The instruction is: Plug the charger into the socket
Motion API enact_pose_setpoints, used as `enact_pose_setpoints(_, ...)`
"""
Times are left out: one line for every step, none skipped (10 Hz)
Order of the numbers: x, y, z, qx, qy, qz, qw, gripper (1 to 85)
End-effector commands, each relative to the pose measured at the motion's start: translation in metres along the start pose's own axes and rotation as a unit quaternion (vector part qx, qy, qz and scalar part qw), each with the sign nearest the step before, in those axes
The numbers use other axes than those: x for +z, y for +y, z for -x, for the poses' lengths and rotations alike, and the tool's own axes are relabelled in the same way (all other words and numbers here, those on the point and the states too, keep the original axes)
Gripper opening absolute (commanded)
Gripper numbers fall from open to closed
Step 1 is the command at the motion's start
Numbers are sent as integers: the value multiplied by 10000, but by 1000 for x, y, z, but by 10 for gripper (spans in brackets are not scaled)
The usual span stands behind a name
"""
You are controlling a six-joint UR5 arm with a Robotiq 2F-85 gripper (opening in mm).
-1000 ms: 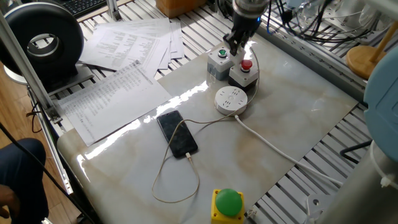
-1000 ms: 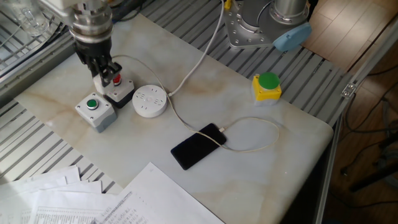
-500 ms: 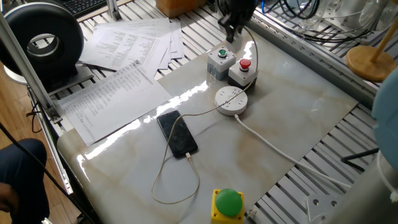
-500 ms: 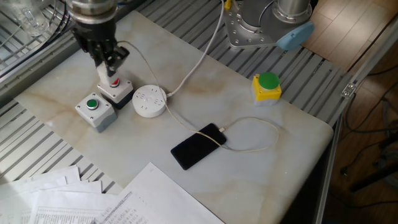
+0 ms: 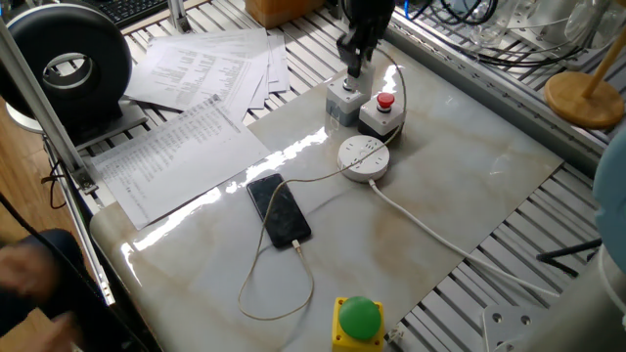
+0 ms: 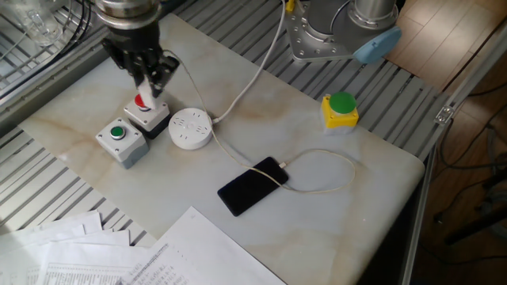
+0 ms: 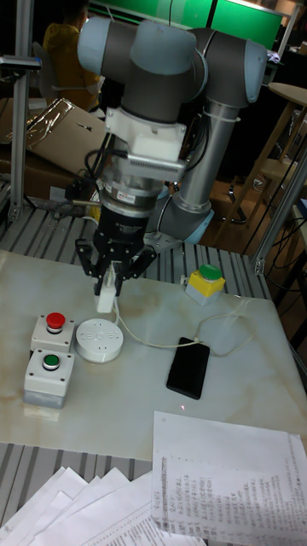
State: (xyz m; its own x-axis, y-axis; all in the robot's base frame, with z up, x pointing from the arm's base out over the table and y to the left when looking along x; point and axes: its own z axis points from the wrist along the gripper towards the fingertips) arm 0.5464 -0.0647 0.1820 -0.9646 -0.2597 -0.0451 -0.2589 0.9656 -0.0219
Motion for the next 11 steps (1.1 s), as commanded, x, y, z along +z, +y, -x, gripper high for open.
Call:
enact_pose_setpoints(41, 24, -2, -500, 151, 140, 9985, 10)
enact_pose_setpoints(52, 23, -7, -640, 199, 94, 9977, 10)
enact_pose_setpoints(58, 23, -10, -671, 202, 63, 9975, 10)
enact_pose_setpoints(61, 24, -12, -609, 218, 84, 9979, 10)
enact_pose_setpoints(65, 28, -16, -517, 248, 116, 9983, 10)
enact_pose_setpoints(73, 25, -21, -473, 264, 39, 9985, 10)
enact_pose_setpoints(80, 23, -24, -449, 220, 49, 9987, 10)
enact_pose_setpoints(87, 26, -27, -378, 166, 143, 9990, 10)
enact_pose_setpoints(91, 26, -26, -339, 133, 148, 9992, 10)
enact_pose_setpoints(92, 25, -25, -309, 117, 119, 9994, 10)
enact_pose_setpoints(93, 23, -24, -310, 95, 88, 9994, 10)
